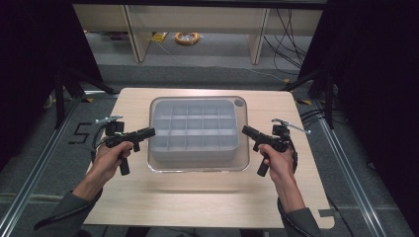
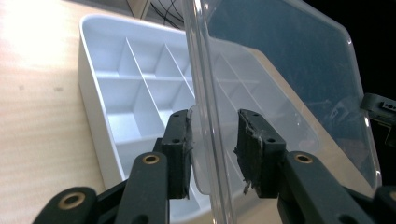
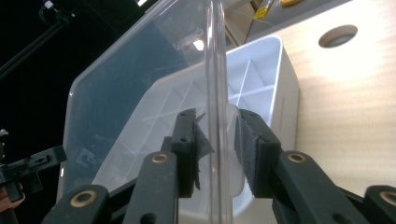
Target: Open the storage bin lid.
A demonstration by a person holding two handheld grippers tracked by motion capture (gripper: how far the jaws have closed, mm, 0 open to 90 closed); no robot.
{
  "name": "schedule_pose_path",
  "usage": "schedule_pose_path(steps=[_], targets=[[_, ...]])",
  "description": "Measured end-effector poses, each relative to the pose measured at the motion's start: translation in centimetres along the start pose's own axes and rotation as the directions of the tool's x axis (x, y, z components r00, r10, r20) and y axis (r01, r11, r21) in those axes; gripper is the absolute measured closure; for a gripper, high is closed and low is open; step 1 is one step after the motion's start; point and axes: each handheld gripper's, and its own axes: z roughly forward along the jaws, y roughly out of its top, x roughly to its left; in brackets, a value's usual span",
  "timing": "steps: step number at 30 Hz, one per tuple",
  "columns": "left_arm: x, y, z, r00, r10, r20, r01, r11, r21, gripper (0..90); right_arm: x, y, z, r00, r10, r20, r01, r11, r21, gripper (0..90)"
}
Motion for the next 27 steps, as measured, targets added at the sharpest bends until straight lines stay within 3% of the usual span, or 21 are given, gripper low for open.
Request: schedule_pose_path(steps=[2,3,4,5,6,9,12,15,21,25,27], targets=[[-0.2,-0.9,-0.2,1.0000,0.006,-0.004,-0.006,0.9999,0.015,64.5,-0.2,-0.6,-0.4,1.0000,-0.008,0.005,0.008,1.000,0.000,69.9],[-0.2,-1.2,-0.3,1.0000,0.006,-0.001,-0.006,0.9997,0.023,64.5,0.2,-0.9,-0.8,0.9995,0.031,0.005,-0.032,0.999,0.006,69.8],[-0.2,-1.5,-0.3,0.9999,0.003,0.011,-0.003,0.9998,0.020,64.5,-0.1,-1.2,-1.0,1.0000,0.001,-0.001,-0.001,1.000,0.002,69.8],[-0.2,-1.7,-0.5,0.9999,-0.001,0.016,0.000,0.9997,0.024,64.7,0.0,-1.5,-1.2,0.9998,0.018,0.006,-0.018,1.000,0.010,69.8],[-0.2,-2.0,-0.7,0.9998,0.011,0.017,-0.011,0.9995,0.029,64.8,-0.2,-1.7,-1.3,0.9999,-0.004,0.013,0.004,1.000,0.006,69.8],[-0.2,-2.6,-1.1,0.9995,0.013,0.027,-0.014,0.9997,0.019,64.8,-0.1,-2.4,-1.7,0.9999,-0.011,0.010,0.011,1.000,0.012,69.7],[-0.3,-3.2,-1.2,0.9999,-0.003,0.012,0.003,0.9998,0.019,65.1,-0.1,-3.0,-1.8,0.9998,-0.016,0.011,0.016,1.000,0.006,69.4],[-0.1,-3.9,-1.2,0.9994,-0.011,0.031,0.010,0.9994,0.034,65.1,-0.2,-3.4,-2.0,0.9999,-0.011,0.011,0.011,1.000,0.015,69.4],[-0.3,-5.1,-1.7,0.9995,0.009,0.030,-0.011,0.9975,0.069,63.7,-0.2,-4.2,-2.7,1.0000,-0.005,0.000,0.005,1.000,0.011,69.8],[-0.6,-5.9,-2.2,0.9996,0.016,0.021,-0.018,0.9968,0.078,64.7,0.2,-4.6,-3.3,0.9997,-0.012,0.020,0.011,1.000,0.013,69.6],[-0.6,-6.5,-2.3,0.9996,0.001,0.026,-0.003,0.9974,0.072,64.8,0.2,-5.1,-3.5,0.9995,-0.021,0.025,0.021,1.000,0.016,69.5]])
